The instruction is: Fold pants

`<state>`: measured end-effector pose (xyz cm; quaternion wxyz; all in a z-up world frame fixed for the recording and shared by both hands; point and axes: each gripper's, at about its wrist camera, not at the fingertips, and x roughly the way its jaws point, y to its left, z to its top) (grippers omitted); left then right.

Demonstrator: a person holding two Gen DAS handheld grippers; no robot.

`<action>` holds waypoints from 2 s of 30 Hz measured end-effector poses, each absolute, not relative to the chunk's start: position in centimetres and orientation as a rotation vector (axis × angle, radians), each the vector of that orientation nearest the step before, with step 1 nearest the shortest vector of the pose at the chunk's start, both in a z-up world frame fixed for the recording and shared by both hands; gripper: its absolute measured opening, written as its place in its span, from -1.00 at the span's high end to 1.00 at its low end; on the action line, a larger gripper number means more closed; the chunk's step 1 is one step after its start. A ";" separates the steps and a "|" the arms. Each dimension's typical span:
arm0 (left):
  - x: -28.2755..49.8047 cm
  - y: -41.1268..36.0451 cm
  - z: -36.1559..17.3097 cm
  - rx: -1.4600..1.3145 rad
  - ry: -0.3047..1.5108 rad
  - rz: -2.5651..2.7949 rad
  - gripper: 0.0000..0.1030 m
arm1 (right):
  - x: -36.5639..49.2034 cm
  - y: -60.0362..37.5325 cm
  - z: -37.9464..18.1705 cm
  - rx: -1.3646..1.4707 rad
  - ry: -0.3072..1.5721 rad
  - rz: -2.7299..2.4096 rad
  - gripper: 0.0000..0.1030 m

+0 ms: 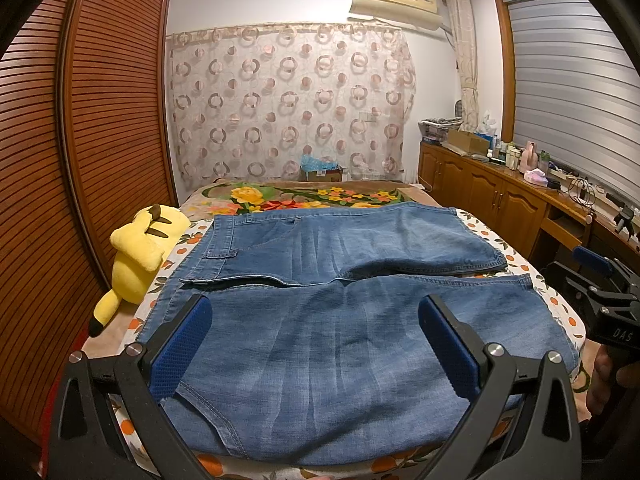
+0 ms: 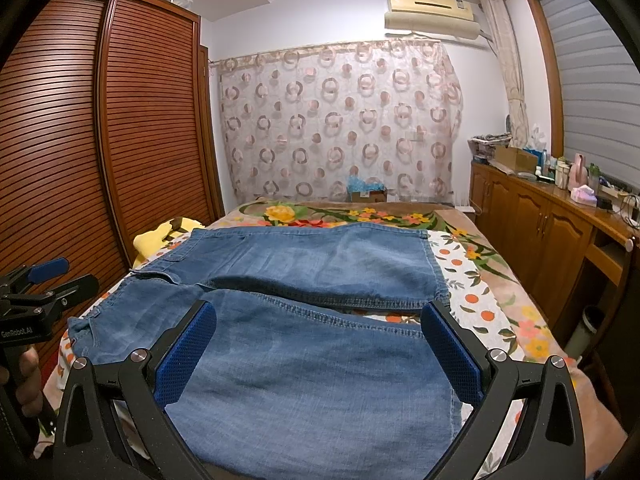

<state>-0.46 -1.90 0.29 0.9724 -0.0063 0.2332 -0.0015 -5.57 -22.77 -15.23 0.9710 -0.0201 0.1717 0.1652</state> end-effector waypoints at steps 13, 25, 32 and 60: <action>-0.5 -1.9 0.3 -0.013 0.470 -0.003 -1.00 | -5.5 -22.7 -15.5 -0.038 0.347 0.334 -0.98; -0.5 -1.9 0.3 -0.014 0.468 -0.004 -1.00 | -5.5 -22.7 -15.5 -0.037 0.346 0.334 -0.98; -0.3 -1.4 0.4 -0.023 0.488 -0.008 -1.00 | -5.3 -22.7 -15.7 -0.046 0.361 0.336 -0.98; 1.2 7.1 -4.3 -0.049 0.595 0.053 -0.92 | -3.1 -23.3 -15.4 -0.087 0.575 0.253 -0.85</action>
